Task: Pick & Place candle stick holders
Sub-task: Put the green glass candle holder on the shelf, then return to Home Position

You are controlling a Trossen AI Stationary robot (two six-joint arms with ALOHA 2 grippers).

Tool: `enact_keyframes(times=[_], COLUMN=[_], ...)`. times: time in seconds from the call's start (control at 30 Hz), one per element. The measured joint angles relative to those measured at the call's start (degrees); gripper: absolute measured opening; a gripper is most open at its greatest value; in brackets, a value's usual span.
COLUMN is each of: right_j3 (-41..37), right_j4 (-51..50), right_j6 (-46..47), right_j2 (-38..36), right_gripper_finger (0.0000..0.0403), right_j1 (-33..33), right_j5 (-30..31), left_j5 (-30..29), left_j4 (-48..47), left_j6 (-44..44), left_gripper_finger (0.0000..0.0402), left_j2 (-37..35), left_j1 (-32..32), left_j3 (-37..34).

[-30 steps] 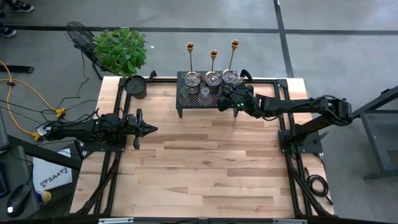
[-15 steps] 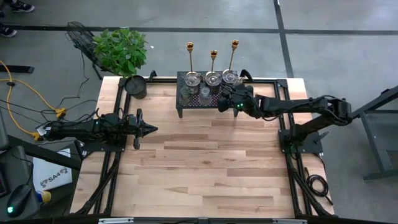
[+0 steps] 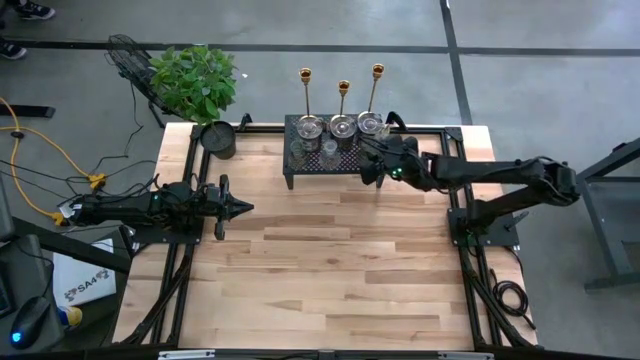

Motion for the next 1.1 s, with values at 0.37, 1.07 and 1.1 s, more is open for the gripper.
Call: enact_keyframes(times=[0.37, 1.07, 1.1], right_j3=[0.02, 0.02, 0.02], right_j4=[-0.82, 6.76, 6.75], right_j6=[-0.66, -3.43, -3.43], right_j2=[-2.37, 0.57, 0.53], right_gripper_finger=[0.0178, 0.0172, 0.0172], right_j1=[1.15, 0.78, 0.78], right_j5=[-0.05, 1.09, 1.09], left_j5=[0.0, 0.0, 0.0], left_j4=[-0.01, -0.02, -0.02], left_j6=[0.0, -0.01, -0.01], left_gripper_finger=[0.0, 0.0, 0.0], left_j2=[0.0, -0.01, -0.01], left_j1=[-0.02, 0.0, -0.01], left_j3=[0.0, 0.0, 0.0])
